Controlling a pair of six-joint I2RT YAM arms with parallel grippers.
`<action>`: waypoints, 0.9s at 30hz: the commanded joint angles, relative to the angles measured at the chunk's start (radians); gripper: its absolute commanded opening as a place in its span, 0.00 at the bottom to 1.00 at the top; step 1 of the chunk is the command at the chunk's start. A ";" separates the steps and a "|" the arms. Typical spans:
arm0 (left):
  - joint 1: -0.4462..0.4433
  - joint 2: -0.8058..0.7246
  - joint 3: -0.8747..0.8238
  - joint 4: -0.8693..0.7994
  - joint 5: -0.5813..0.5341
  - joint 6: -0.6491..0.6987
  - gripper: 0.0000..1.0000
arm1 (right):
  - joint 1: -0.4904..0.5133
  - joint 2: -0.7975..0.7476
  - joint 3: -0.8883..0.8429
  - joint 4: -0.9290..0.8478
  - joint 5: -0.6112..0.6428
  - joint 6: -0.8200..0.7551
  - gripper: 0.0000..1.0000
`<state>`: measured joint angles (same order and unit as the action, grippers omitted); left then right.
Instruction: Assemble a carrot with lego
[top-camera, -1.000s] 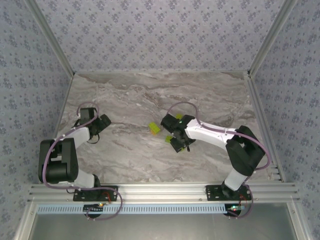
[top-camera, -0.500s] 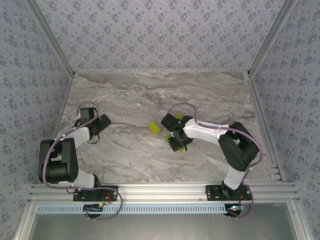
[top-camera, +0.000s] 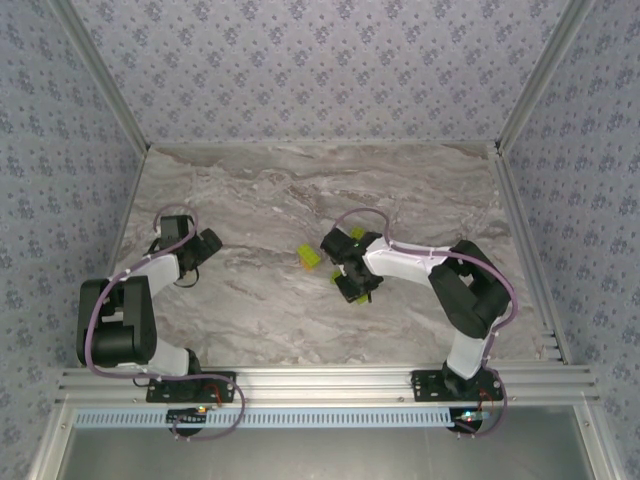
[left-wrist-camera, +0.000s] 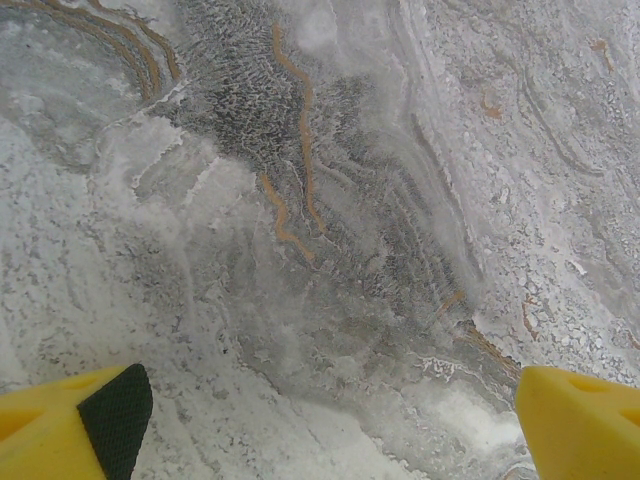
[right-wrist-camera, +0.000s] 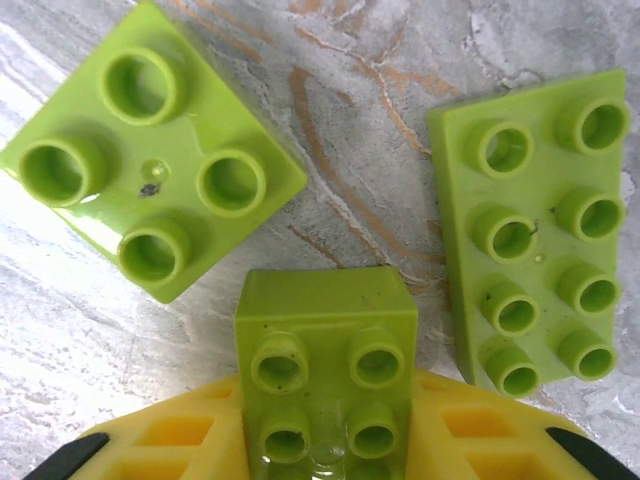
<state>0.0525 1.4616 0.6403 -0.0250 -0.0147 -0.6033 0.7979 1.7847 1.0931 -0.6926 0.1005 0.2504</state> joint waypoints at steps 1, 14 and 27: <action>0.006 0.009 0.037 -0.002 0.002 0.010 0.95 | -0.006 0.000 0.005 -0.026 0.007 0.004 0.34; 0.005 0.009 0.038 -0.002 0.004 0.010 0.95 | -0.012 -0.074 0.353 -0.320 -0.037 -0.078 0.34; 0.006 0.009 0.038 -0.003 0.004 0.010 0.95 | -0.003 0.315 0.812 -0.415 -0.125 -0.170 0.34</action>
<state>0.0525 1.4616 0.6403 -0.0250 -0.0147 -0.6033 0.7879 2.0468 1.8385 -1.0451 0.0151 0.1165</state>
